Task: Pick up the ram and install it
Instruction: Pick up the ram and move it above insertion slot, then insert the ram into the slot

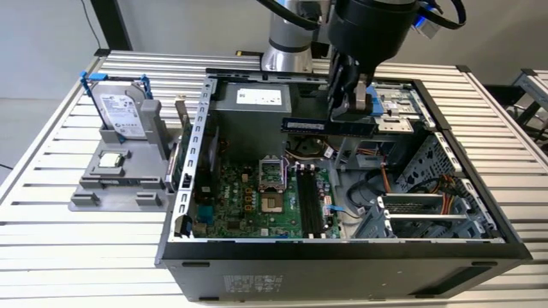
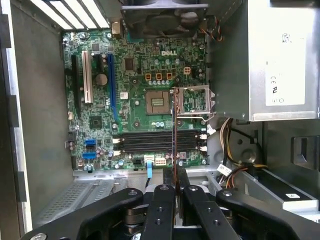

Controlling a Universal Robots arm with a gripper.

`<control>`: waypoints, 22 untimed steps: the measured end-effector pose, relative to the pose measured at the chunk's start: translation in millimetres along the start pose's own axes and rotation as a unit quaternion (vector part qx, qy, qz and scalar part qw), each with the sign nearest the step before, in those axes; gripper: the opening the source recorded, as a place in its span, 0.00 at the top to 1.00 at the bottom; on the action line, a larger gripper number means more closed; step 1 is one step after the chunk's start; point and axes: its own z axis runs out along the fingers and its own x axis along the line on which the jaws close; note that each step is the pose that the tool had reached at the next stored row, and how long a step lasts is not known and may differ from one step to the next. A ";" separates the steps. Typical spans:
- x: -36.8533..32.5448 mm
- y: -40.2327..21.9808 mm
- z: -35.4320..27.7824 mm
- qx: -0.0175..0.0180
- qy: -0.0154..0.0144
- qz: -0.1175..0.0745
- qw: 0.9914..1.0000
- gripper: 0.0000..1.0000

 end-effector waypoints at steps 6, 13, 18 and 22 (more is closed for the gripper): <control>-0.7 -10.9 -0.3 0.000 0.000 0.000 1.000 1.00; -1.5 -22.6 -0.5 0.000 0.000 -0.001 1.000 1.00; -2.0 -29.7 -0.7 0.000 0.000 -0.001 1.000 1.00; -2.0 -30.5 -0.7 0.000 0.000 0.000 1.000 1.00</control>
